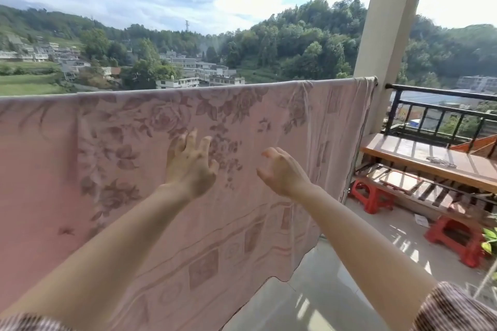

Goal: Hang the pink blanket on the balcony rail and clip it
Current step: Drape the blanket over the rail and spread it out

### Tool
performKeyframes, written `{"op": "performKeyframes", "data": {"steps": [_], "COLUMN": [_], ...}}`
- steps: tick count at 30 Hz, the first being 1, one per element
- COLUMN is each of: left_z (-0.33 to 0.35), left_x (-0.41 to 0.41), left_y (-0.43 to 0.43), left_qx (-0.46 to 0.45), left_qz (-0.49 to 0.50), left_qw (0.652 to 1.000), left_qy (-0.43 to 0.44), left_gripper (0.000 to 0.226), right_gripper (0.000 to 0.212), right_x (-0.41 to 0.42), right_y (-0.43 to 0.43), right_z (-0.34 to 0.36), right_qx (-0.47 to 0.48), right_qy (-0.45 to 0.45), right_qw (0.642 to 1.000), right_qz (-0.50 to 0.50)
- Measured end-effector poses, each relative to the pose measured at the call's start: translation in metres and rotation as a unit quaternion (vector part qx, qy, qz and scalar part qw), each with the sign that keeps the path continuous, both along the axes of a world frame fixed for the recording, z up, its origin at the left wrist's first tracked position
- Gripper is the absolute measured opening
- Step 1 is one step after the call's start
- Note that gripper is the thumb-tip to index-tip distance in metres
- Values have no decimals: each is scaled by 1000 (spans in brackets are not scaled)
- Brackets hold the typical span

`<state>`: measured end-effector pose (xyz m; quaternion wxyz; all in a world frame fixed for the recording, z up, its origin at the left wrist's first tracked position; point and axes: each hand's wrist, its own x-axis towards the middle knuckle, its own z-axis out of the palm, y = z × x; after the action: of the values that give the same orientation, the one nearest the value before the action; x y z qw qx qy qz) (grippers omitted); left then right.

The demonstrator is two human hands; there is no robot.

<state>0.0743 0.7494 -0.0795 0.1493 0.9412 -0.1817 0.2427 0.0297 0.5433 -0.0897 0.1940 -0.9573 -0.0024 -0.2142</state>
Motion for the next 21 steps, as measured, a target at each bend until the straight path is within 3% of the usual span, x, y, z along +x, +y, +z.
{"op": "performKeyframes", "data": {"steps": [6,21], "left_z": [-30,-55], "left_x": [55,221], "left_y": [-129,-494], "left_qx": [35,38], "left_qz": [-55,-209], "left_qw": [996,975], "left_qy": [58,63], "left_gripper": [61,52], "right_gripper": [51,49], "right_x": [24,169], "right_y": [-119,-441], "right_z": [-26,-37], "right_qx": [28,23], "right_qy": [43,121], "right_qw": [996,973], "right_qz": [-71,-196]}}
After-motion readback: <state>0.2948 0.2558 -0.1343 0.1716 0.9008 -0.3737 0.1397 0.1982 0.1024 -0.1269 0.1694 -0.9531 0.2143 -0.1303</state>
